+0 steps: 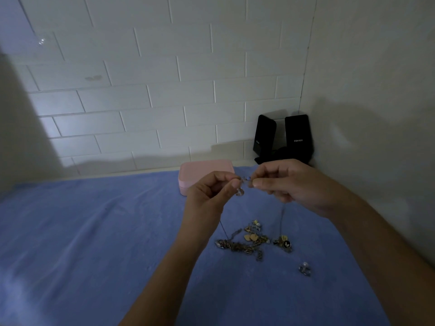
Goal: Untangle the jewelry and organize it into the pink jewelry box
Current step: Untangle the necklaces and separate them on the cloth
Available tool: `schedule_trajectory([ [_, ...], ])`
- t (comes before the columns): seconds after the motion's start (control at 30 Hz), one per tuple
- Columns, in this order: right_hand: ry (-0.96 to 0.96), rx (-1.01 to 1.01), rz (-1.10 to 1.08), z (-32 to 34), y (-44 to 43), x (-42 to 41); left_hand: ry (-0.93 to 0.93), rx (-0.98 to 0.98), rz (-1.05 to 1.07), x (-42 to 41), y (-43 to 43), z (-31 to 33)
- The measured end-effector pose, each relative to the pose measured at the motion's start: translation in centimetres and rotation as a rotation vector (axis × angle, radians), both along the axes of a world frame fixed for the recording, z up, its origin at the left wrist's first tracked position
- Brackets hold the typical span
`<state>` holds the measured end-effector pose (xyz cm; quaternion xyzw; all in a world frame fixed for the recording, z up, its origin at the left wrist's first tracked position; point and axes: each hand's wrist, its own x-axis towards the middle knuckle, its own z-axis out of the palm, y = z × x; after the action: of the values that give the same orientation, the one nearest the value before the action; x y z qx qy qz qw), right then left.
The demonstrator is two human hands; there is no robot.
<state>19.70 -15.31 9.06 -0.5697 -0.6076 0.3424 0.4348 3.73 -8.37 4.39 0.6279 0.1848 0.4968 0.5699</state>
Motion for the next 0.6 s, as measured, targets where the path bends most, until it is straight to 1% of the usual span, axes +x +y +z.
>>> schedule_trajectory([
  [0.07, -0.028, 0.009, 0.008, 0.0, -0.1, -0.1, 0.001, -0.031, 0.016, 0.1, 0.0, 0.0],
  [0.17, -0.015, 0.042, 0.018, -0.1, -0.1, -0.2, 0.018, -0.067, 0.034, 0.2, 0.0, -0.2],
  [0.3, -0.038, 0.097, -0.024, -0.3, 0.1, -0.3, 0.004, -0.083, 0.071, 0.3, -0.1, -0.3],
  [0.4, -0.038, 0.141, -0.067, -0.3, 0.2, -0.4, -0.002, -0.031, 0.109, 0.3, -0.2, -0.4],
  [0.6, -0.058, 0.223, -0.114, -0.7, 0.6, -0.7, 0.071, 0.144, 0.246, 0.5, -0.5, -1.1],
])
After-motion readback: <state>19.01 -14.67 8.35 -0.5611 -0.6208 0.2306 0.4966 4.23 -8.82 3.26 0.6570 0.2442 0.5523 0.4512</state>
